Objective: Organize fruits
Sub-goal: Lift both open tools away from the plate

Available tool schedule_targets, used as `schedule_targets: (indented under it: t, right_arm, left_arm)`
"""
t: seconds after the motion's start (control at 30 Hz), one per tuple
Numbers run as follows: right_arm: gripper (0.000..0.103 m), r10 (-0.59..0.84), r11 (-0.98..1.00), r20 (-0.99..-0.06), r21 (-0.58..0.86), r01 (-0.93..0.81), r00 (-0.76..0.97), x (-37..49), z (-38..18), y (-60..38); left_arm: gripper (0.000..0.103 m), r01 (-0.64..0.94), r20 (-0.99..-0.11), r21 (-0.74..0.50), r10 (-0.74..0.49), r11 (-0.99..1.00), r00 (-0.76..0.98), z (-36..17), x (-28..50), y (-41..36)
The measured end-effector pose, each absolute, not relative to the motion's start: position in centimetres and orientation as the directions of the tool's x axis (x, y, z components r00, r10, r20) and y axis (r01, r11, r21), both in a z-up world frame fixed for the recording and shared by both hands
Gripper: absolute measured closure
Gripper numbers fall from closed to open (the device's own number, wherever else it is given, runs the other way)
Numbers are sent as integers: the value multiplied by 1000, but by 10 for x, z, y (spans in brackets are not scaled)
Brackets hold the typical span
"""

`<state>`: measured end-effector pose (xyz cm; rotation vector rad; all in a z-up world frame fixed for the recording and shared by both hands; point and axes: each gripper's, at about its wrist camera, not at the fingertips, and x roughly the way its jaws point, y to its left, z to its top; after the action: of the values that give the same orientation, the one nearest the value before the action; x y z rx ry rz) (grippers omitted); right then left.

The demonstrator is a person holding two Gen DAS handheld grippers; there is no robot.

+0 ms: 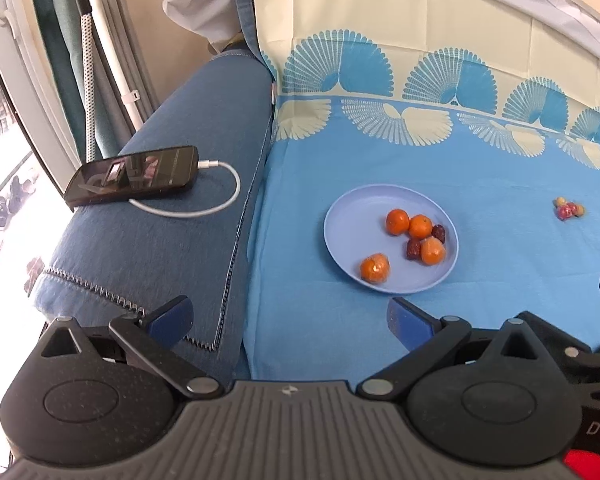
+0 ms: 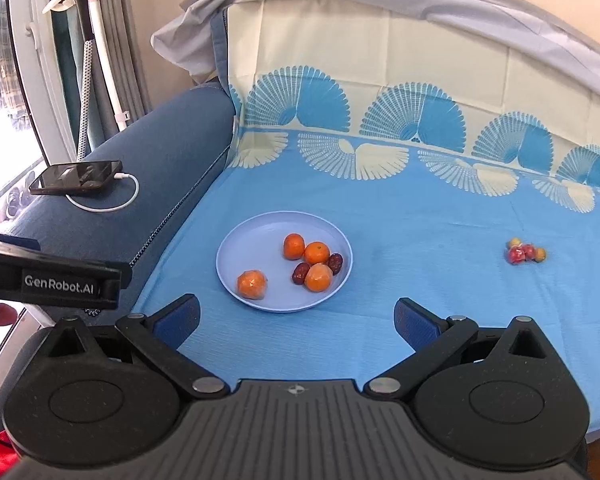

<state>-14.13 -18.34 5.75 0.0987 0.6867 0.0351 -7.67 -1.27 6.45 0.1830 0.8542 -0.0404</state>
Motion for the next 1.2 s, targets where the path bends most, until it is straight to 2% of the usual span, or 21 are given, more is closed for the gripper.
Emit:
schedule_targets:
  t: [1.2]
  right_arm:
    - [1, 77, 995, -647, 97, -19, 759, -144, 57, -177]
  left_arm:
    - [0, 129, -761, 126, 13, 984, 648, 66, -83, -10]
